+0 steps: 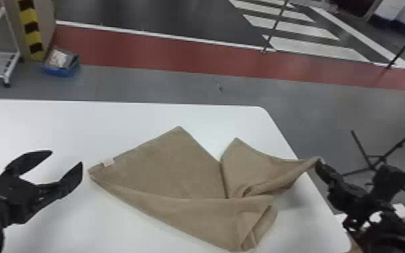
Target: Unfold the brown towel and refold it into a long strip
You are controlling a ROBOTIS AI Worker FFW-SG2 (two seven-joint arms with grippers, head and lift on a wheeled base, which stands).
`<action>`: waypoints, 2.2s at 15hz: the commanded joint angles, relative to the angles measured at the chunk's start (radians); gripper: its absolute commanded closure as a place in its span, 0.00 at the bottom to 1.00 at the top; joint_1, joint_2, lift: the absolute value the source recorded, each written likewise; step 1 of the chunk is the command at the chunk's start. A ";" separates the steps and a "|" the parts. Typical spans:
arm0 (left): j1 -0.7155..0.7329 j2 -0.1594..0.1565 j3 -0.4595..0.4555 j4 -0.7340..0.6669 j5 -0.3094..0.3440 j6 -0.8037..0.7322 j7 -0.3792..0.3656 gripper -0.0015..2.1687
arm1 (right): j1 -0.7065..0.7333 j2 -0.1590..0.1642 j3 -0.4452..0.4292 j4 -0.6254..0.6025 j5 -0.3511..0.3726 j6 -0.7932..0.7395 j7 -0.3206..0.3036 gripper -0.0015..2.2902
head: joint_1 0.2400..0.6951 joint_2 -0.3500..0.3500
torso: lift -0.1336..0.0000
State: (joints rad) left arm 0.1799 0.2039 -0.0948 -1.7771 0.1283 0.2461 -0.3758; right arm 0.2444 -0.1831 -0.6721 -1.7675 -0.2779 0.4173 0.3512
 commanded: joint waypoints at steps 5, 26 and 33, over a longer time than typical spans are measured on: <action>-0.063 -0.012 -0.043 0.091 0.004 0.106 -0.015 0.25 | 0.023 0.020 0.032 -0.010 0.009 -0.031 0.003 0.66 | 1.00 0.00 | 0.08; -0.117 -0.026 -0.129 0.159 -0.018 0.094 0.046 0.79 | 0.049 0.019 0.031 -0.007 0.011 -0.068 0.020 0.66 | 1.00 0.00 | 0.08; -0.014 -0.017 -0.042 -0.142 0.014 0.339 0.031 0.93 | 0.085 0.036 0.036 -0.105 -0.004 -0.084 0.025 0.66 | 1.00 0.00 | 0.08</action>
State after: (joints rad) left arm 0.1480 0.1869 -0.1647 -1.8236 0.1381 0.4467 -0.3486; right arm 0.3130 -0.1526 -0.6343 -1.8285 -0.2758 0.3381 0.3747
